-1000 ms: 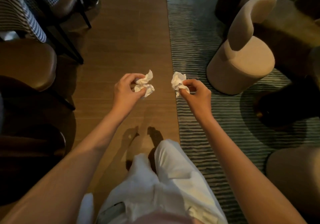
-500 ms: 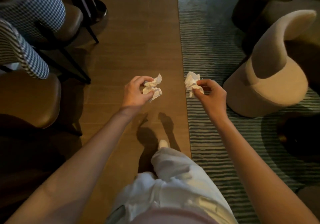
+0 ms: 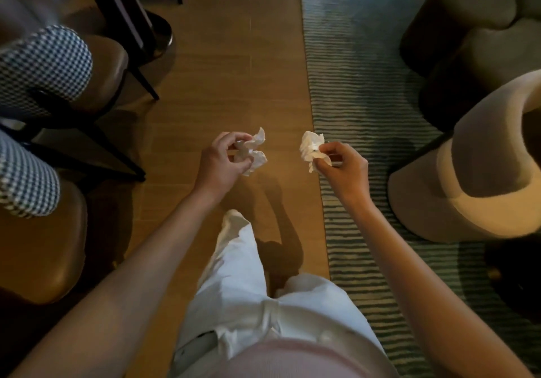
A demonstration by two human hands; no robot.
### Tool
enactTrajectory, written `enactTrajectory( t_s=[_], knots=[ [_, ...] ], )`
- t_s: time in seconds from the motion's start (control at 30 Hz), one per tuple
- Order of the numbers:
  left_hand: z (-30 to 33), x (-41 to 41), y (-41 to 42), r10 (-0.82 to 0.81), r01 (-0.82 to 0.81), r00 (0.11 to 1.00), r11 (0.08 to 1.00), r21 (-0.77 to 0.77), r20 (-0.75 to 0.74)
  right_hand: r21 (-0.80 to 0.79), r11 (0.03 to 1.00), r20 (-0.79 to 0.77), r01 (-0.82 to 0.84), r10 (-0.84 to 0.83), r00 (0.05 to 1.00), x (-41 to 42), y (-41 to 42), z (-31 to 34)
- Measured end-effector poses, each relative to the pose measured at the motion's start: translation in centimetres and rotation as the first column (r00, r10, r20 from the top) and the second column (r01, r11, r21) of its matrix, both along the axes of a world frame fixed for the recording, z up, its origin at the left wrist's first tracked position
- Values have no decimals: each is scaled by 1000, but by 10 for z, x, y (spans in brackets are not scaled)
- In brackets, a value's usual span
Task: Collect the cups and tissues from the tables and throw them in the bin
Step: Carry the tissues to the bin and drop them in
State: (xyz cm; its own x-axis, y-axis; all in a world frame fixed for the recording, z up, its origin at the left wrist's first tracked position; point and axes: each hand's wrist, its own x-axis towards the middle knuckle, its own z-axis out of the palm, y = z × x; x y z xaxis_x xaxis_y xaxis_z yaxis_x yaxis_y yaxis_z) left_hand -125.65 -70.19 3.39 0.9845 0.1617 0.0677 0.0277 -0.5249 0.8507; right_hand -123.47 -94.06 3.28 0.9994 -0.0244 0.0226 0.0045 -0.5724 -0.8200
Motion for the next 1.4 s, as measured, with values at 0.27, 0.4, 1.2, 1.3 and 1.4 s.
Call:
enactTrajectory(
  t_s=[0.27, 0.4, 1.2, 1.3, 1.4],
  knots=[
    [10, 151, 82, -106, 107, 994, 994, 22, -28, 6, 998, 5, 69, -69, 998, 143, 95, 2],
    [9, 222, 94, -141, 142, 989, 990, 19, -36, 38, 989, -17, 142, -141, 990, 201, 113, 3],
    [0, 690, 14, -231, 220, 965, 971, -93, -123, -21, 963, -68, 267, -268, 961, 644, 21, -8],
    [-4, 757, 10, -254, 243, 959, 965, -100, -121, -13, 964, -69, 267, -267, 961, 704, 18, -14],
    [-6, 836, 9, -265, 257, 960, 962, -93, -89, -20, 961, -63, 275, -276, 959, 773, 14, -12]
  ],
)
